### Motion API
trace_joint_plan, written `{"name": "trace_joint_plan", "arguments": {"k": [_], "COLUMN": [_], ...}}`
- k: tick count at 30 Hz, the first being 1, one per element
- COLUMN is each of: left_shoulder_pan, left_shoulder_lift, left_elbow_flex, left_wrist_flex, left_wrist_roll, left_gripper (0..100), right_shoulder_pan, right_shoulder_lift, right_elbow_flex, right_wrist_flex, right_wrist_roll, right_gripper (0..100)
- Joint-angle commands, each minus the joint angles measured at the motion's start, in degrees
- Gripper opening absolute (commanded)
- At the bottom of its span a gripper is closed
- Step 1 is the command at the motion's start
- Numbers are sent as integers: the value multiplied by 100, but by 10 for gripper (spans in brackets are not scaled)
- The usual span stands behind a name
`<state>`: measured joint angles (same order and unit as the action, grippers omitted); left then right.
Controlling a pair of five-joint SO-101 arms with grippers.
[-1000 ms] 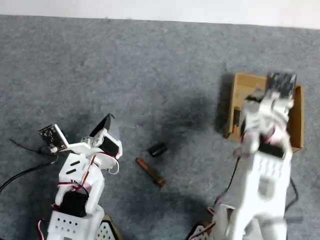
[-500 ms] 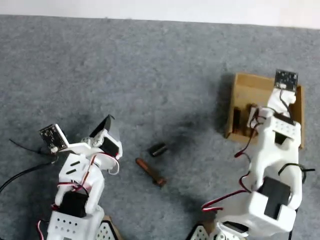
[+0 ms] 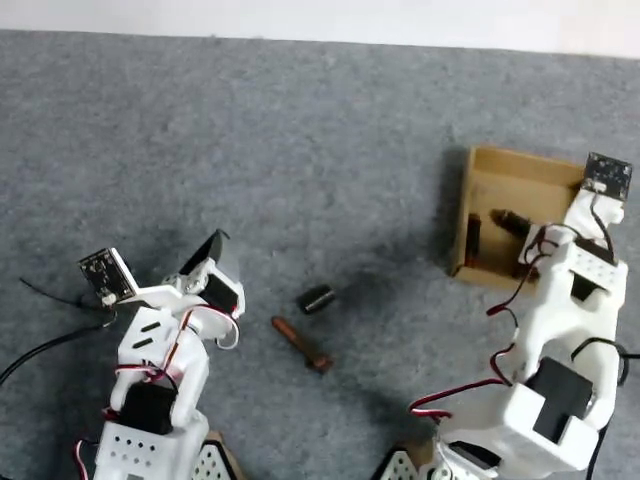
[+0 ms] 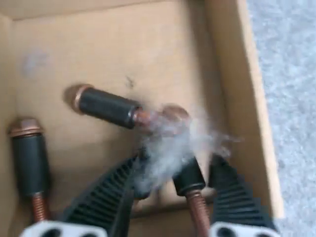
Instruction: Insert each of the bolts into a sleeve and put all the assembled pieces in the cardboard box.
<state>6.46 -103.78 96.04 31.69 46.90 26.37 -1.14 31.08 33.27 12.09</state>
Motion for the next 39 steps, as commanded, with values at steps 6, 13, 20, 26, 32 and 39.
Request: {"name": "trace_joint_plan", "arguments": {"k": [6,13,20,26,32,39], "left_shoulder_pan": [-75,-75,-75,-75,-75,-75], "left_shoulder_lift": [-48,-48,-48,-48,-57,-57], "left_elbow_flex": [119,119,119,119,119,119], "left_wrist_flex": [26,26,26,26,18,18], "left_wrist_roll": [-35,-35,-35,-35,-35,-35], "left_gripper": [5,5,5,5,5,5], "right_shoulder_pan": [-84,-690,-963,-822,-374,-136], "right_shoulder_lift": [-207,-1121,-1191,-1235,-1182,-989], "right_elbow_flex": [-145,-127,4,171,180,462], "right_wrist_flex": [198,1086,1587,1596,1560,910], "right_wrist_roll": [-44,-360,-369,-369,-360,-360], "right_gripper": [221,221,221,221,221,221]}}
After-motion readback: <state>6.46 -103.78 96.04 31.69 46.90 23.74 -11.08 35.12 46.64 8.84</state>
